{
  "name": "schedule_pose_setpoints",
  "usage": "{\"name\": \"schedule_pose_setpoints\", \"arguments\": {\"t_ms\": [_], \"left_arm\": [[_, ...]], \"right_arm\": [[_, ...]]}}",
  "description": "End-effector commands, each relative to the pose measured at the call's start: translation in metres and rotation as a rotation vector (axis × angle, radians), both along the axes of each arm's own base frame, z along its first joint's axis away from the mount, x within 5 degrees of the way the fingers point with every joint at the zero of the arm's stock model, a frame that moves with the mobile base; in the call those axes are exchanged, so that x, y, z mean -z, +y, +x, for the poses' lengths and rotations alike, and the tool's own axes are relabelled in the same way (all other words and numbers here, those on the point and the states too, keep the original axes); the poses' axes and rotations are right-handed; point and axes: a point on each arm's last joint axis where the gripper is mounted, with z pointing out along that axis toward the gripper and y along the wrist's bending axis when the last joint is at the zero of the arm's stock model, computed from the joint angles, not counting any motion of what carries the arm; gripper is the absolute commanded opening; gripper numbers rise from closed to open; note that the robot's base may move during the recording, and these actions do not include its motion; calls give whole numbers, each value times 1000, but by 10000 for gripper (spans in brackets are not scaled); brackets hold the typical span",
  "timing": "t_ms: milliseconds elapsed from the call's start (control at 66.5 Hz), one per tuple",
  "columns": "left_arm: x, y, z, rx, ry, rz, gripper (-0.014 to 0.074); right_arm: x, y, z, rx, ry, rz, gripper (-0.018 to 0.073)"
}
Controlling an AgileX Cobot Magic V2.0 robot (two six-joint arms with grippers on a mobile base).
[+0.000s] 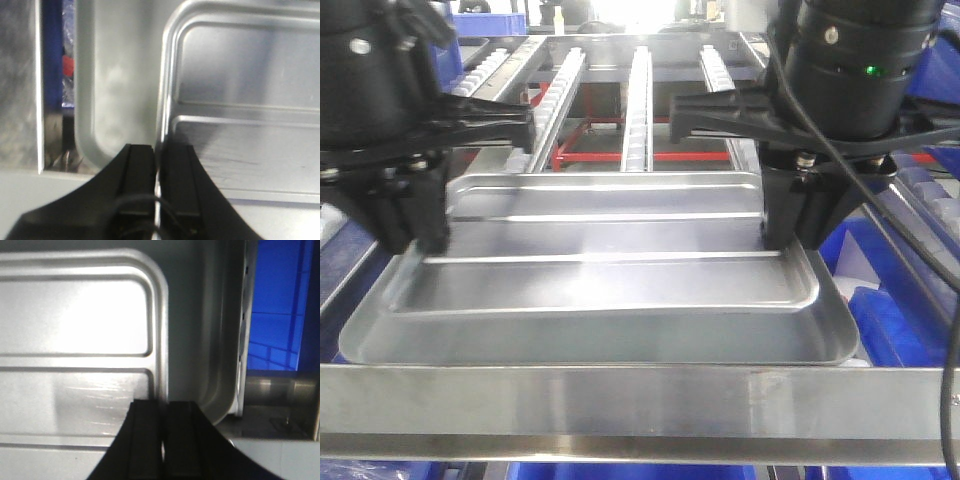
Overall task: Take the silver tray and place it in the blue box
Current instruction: 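Lift the tray with both grippers and pull it toward the robot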
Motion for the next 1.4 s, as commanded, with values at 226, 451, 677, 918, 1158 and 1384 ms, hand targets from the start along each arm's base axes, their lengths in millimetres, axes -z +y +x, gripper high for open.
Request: {"name": "schedule_pose_setpoints", "arguments": {"t_ms": [226,451,677,918,1158,1384], "left_arm": [[-29,3,-58,9,-105,-94,-14],[-31,-5,-98,34,-111,-128,-14],[-29,-9,-126,31,-112,-93,-14],[-28,-13,-135,54,-90,-109,-13],[-29,-14,-135,83,-91,-118,-13],[-30,-17,-126,158,-84,-158,-13]], "right_arm": [[-25,7,-56,-51,-92,110,52],[-29,-5,-92,-37,-100,153,54],[-30,-12,-116,-43,-103,157,55],[-27,-11,-127,-56,-100,128,55],[-27,-10,-129,-63,-100,131,55],[-27,-10,-129,-60,-96,123,55]]}}
